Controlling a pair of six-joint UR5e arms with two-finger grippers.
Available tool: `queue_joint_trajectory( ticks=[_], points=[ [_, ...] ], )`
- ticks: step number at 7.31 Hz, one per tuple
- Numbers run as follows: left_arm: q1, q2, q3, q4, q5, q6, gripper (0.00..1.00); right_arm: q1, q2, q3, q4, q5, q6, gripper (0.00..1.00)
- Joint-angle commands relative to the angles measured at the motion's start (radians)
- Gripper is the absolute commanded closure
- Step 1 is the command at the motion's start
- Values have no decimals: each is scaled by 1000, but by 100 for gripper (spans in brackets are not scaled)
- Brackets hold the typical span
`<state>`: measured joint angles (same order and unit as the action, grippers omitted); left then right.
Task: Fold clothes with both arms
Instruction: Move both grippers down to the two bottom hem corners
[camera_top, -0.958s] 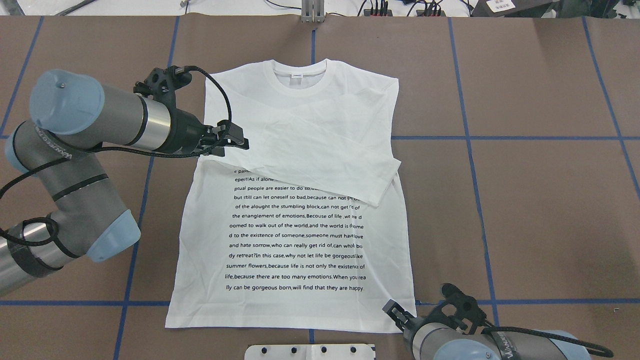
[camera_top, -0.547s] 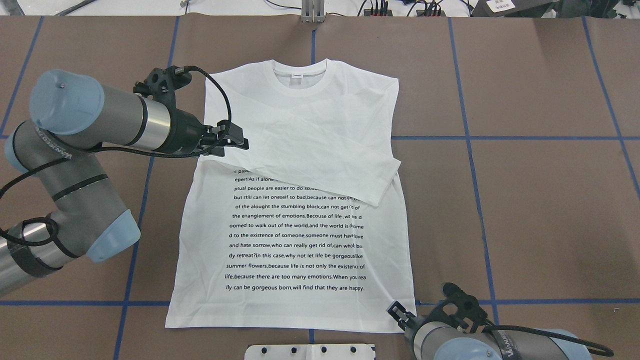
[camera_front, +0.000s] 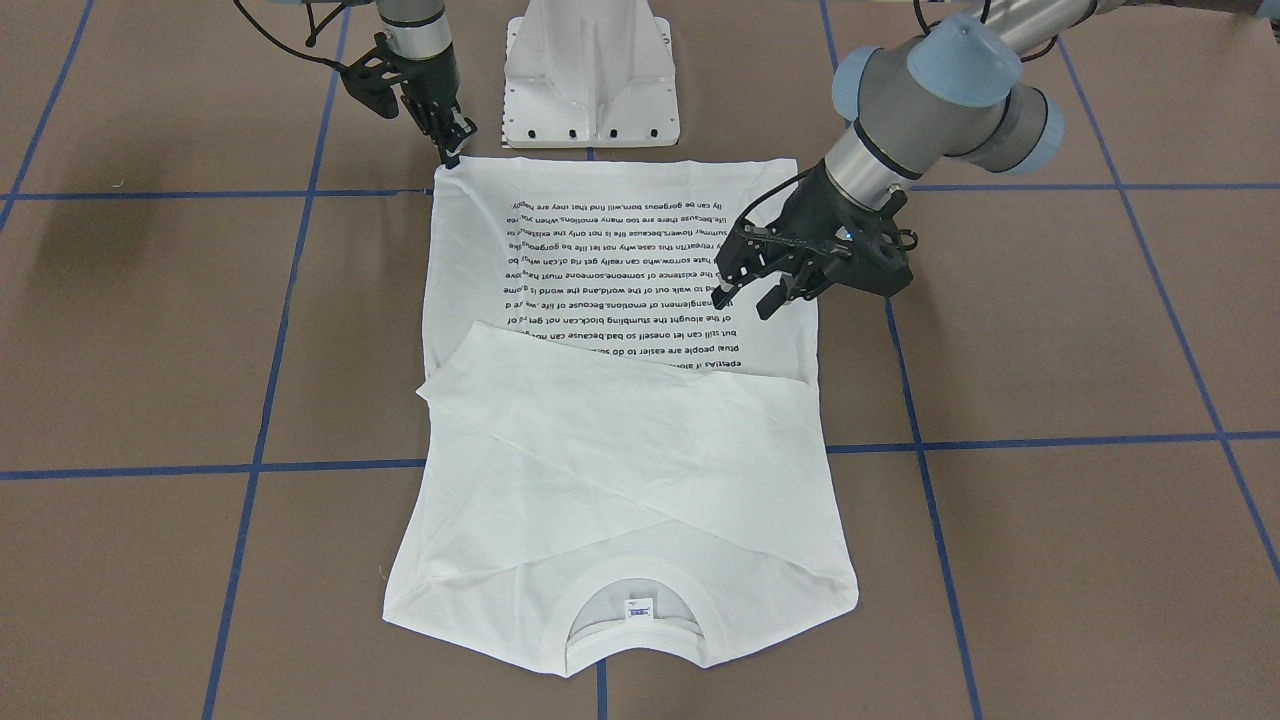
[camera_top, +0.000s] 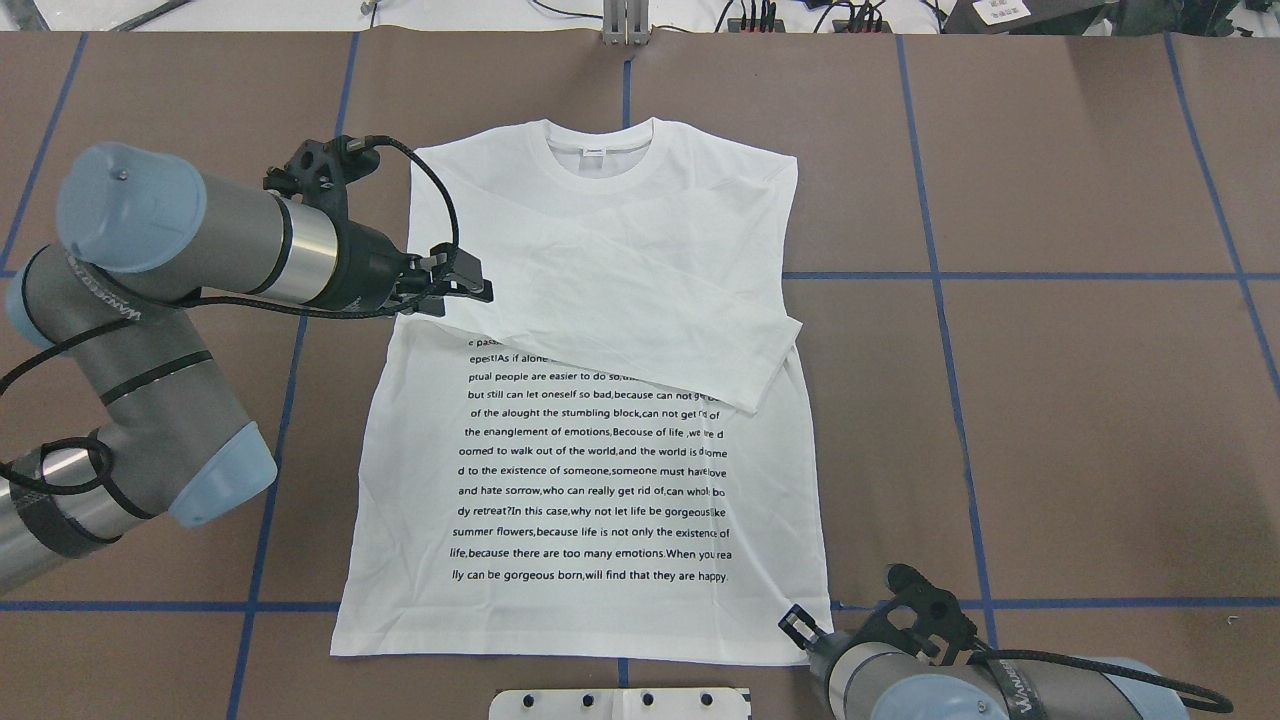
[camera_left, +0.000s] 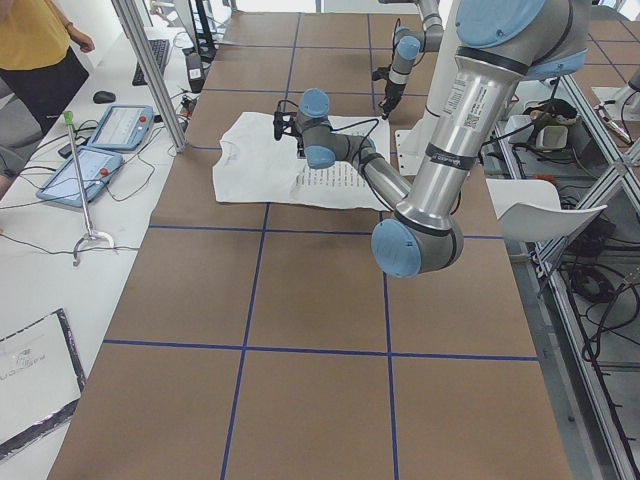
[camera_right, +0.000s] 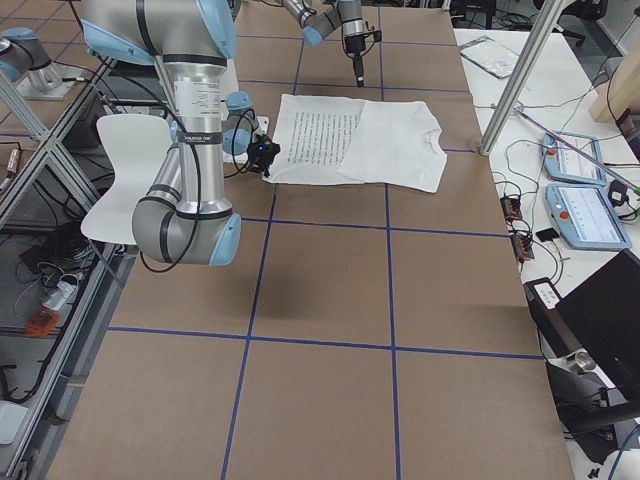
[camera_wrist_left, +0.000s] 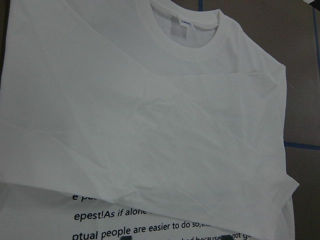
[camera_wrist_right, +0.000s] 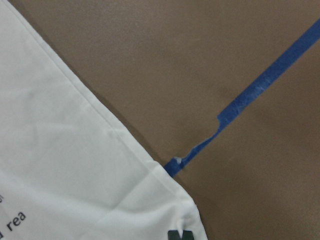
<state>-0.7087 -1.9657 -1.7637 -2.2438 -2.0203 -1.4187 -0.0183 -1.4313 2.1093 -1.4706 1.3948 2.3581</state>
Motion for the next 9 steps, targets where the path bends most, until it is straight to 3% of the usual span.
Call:
queue_joint_trajectory(
  ticks=[1,2,3,4,6,9],
  points=[
    [21,103,-73,3,2,-133,33,1,2,12,-5,1,1,100],
    [81,225,-194,12,21,-159,33,5,0,27,-8,3,0,100],
    [163,342,-298,32,131,-225,33,5,-1,31,-13,1,0,100],
    [290,387,-347,88,238,-329,34,5,-1,31,-13,1,1,100],
    [537,387,-391,321,449,-504,35,5,0,32,-11,1,1,100],
    [581,442,-385,339,454,-545,36,3,5,32,-11,0,1,100]
  ],
)
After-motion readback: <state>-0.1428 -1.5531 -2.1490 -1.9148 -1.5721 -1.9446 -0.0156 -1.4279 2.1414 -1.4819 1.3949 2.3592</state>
